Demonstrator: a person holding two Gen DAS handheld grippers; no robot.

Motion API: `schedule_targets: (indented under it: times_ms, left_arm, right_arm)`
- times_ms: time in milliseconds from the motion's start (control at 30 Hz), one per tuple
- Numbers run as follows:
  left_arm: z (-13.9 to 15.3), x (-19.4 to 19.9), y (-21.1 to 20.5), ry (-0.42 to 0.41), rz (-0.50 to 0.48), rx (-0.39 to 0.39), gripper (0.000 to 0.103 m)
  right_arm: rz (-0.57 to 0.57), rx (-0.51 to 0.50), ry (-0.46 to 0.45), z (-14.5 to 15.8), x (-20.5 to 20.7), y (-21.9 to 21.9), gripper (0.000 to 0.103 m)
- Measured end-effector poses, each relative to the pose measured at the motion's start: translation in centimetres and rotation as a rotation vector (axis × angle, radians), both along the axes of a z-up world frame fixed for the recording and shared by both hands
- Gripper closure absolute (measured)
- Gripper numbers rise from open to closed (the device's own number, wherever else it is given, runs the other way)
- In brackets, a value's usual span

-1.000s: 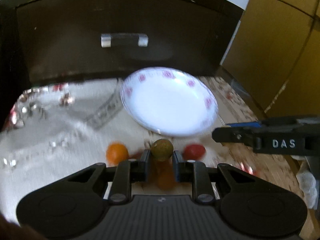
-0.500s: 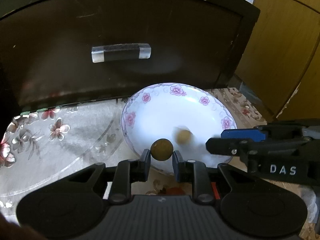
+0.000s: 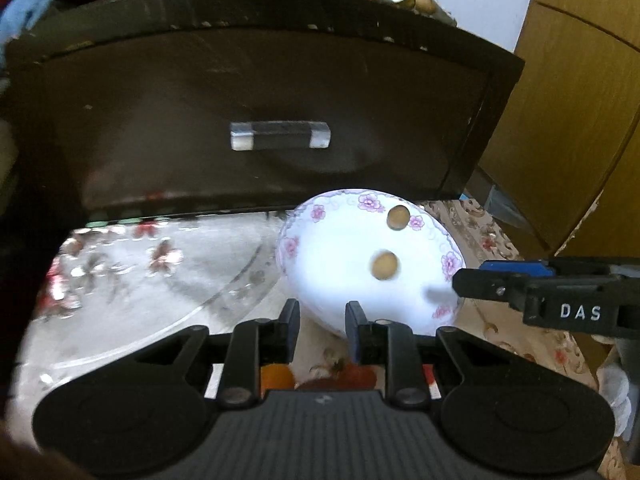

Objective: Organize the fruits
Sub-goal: 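Carry both tan fruits over the white plate and open both grippers, then grasp a mandarin with the right gripper while the left gripper grasps another mandarin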

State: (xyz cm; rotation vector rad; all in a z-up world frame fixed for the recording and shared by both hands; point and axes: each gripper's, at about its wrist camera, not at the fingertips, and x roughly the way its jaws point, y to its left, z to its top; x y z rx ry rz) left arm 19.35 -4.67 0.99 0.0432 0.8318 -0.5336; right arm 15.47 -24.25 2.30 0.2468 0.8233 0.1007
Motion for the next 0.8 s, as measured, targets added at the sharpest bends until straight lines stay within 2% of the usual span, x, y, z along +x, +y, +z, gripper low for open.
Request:
schedule_targets:
  times_ms: [200, 400, 533, 667, 800]
  left_arm:
    - [1.4, -3.7, 1.4, -0.023, 0.043, 0.019, 0.07]
    - [0.7, -6.5, 2.8, 0.012, 0.073, 0.047, 0.064]
    - [0.4, -7.4, 3.3, 0.027, 0.091, 0.068, 0.063]
    - [-0.4, -7.5, 3.4, 0.027, 0.088, 0.101, 0.063]
    - [-1.5, -7.4, 3.5, 0.058, 0.043, 0.096, 0.063]
  right_arm:
    - [-0.002, -0.012, -0.015, 1.7, -2.5, 1.3, 0.07]
    - [0.006, -0.006, 0.0, 2.3, -5.9, 2.8, 0.069]
    - [0.024, 0.011, 0.033, 1.8, -7.9, 3.9, 0.068]
    - [0.075, -0.044, 0.061, 0.5, -8.1, 5.4, 0.067]
    - [0.106, -0.053, 0.09, -1.1, -7.6, 5.8, 0.064]
